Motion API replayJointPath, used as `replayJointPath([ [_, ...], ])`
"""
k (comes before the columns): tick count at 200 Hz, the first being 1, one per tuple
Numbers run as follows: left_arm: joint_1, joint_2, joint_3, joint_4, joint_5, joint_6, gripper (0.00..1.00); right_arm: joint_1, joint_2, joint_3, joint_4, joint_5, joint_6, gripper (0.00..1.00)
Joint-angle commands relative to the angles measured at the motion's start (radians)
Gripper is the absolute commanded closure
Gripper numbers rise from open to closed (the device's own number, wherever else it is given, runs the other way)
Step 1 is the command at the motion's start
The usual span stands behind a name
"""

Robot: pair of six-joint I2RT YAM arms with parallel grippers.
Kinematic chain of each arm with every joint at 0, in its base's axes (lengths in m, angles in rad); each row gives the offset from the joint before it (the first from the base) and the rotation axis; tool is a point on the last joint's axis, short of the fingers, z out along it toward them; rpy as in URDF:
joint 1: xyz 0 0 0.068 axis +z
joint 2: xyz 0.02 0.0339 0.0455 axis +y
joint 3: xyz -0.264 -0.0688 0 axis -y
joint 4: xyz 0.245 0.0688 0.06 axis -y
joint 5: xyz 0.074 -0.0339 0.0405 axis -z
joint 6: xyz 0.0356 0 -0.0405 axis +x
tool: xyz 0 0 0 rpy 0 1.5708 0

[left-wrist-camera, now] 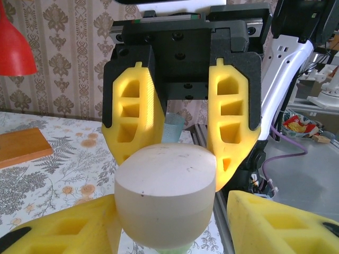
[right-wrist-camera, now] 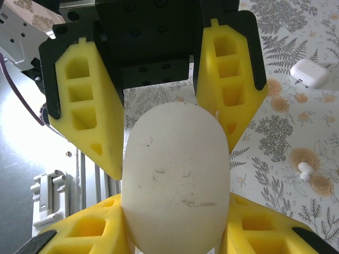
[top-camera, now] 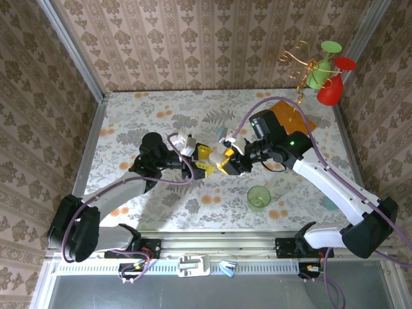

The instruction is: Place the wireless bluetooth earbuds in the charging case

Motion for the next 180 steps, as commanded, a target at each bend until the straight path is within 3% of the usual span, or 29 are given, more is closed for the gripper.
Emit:
replayJointPath([
  [1,-0.011,0.009,0.022,0.039,0.038,-0.017,0.46,0.004,0.003,0.024,0.009,-0.041,-0.014,0.82],
  [86,-0.014,0.011,0.02,0.06,0.045,-0.031,0.54,0.009,0.007,0.019,0.022,-0.056,-0.007,0.82],
  [115,-0.015,0.011,0.015,0.076,0.046,-0.039,0.65,0.009,0.003,0.014,0.022,-0.048,-0.007,0.81],
  [146,-0.014,0.013,0.009,0.08,0.043,-0.029,0.75,0.009,-0.022,-0.01,0.052,-0.022,0.006,0.66],
  [180,-0.007,0.008,0.003,0.075,0.044,-0.014,0.77,-0.003,-0.06,-0.052,0.121,0.014,0.055,0.45],
])
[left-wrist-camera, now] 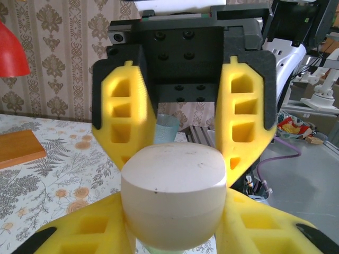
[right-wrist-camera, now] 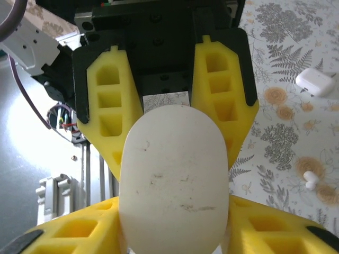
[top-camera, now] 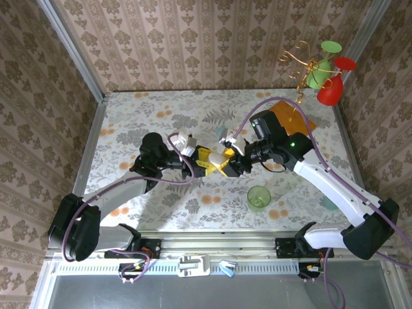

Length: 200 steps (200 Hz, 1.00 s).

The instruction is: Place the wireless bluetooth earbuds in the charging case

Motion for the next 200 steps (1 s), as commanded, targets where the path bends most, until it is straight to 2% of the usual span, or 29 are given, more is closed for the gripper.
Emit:
replayJointPath([
  [1,-0.002,0.002,0.004,0.044,0.031,0.016,0.77,-0.006,-0.041,-0.029,0.079,0.036,0.04,0.45],
  [21,0.0,0.001,0.004,0.033,0.037,0.025,0.77,-0.013,-0.049,-0.038,0.107,0.063,0.071,0.41],
  [96,-0.001,-0.014,-0.017,0.007,0.012,0.092,0.78,-0.092,-0.064,-0.078,0.22,0.1,0.188,0.37],
  [137,-0.001,-0.013,-0.017,-0.004,0.007,0.109,0.77,-0.119,-0.068,-0.095,0.258,0.06,0.209,0.31],
  [168,0.001,-0.004,-0.015,0.019,-0.002,0.101,0.77,-0.12,-0.059,-0.095,0.263,-0.039,0.184,0.31],
  [200,0.004,0.031,-0.036,0.135,-0.051,0.03,0.75,-0.12,-0.041,-0.133,0.316,-0.034,0.224,0.33],
])
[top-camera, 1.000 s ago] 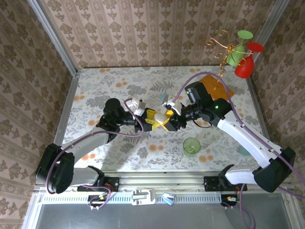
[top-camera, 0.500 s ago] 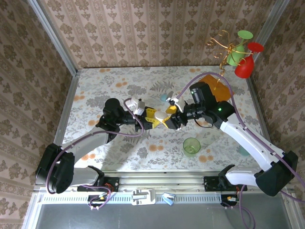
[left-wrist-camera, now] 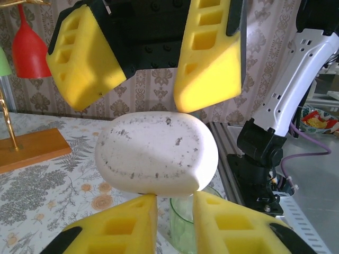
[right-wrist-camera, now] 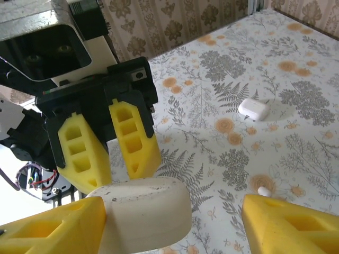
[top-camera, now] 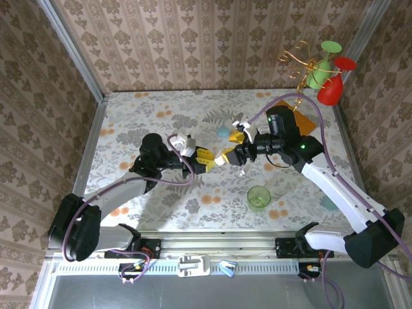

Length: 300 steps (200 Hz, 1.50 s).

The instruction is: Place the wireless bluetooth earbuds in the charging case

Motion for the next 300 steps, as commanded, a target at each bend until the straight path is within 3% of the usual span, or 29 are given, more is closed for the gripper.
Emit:
replayJointPath([
  [1,-0.008,0.03,-0.02,0.149,0.008,-0.051,0.74,0.0,0.021,-0.044,0.062,-0.028,0.038,0.34],
  [62,0.018,0.23,-0.012,0.573,-0.005,-0.333,0.74,-0.001,0.094,-0.096,0.148,-0.058,0.091,0.42],
  [98,0.045,0.266,-0.017,0.561,-0.039,-0.302,0.74,0.0,0.132,-0.117,0.168,-0.043,0.096,0.42],
  [137,0.112,0.282,-0.081,0.56,-0.109,-0.272,0.69,-0.009,0.151,-0.166,0.29,0.083,0.202,0.39],
  [159,0.171,0.269,-0.131,0.509,-0.246,-0.223,0.64,-0.01,0.147,-0.192,0.303,0.233,0.266,0.35],
  [170,0.185,0.255,-0.153,0.46,-0.32,-0.178,0.52,-0.009,0.143,-0.211,0.299,0.278,0.273,0.33],
  [204,0.195,0.173,-0.194,0.249,-0.602,-0.031,0.25,0.033,0.158,-0.251,0.254,0.322,0.232,0.28],
  [223,0.198,0.121,-0.2,0.137,-0.733,0.005,0.15,0.069,0.192,-0.265,0.258,0.378,0.26,0.27],
  [249,0.201,0.052,-0.221,0.037,-0.908,0.008,0.08,0.138,0.268,-0.256,0.264,0.53,0.361,0.27],
  [300,0.217,-0.055,-0.227,-0.127,-1.002,-0.023,0.05,0.257,0.443,-0.124,0.115,0.696,0.507,0.26],
])
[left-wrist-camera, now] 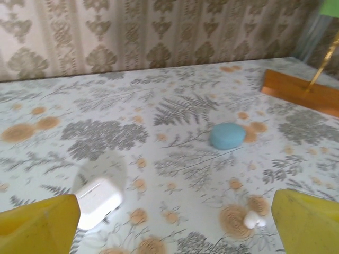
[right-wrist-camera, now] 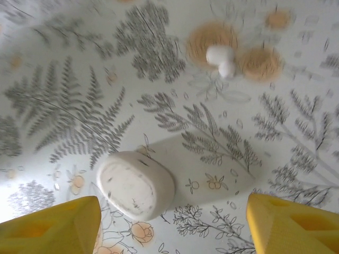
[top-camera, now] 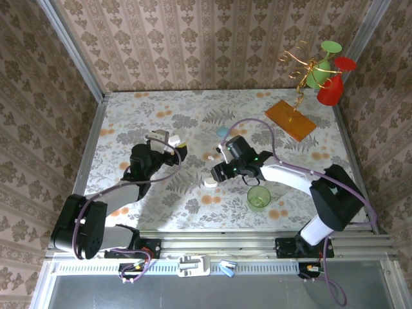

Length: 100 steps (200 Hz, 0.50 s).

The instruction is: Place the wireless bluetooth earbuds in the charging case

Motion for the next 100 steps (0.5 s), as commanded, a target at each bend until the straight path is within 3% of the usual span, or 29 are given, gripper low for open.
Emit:
replayJointPath([
  [1,0.007,-0.052,-0.011,-0.114,-0.096,0.01,0.05,0.05,0.062,0.089,-0.095,0.146,0.119,0.26],
  [32,0.011,-0.079,-0.023,-0.123,-0.096,0.013,0.04,0.115,0.134,0.148,-0.143,0.197,0.129,0.25],
  [100,0.013,-0.11,-0.034,-0.13,-0.069,0.02,0.03,0.128,0.217,0.199,-0.191,0.135,0.142,0.25],
])
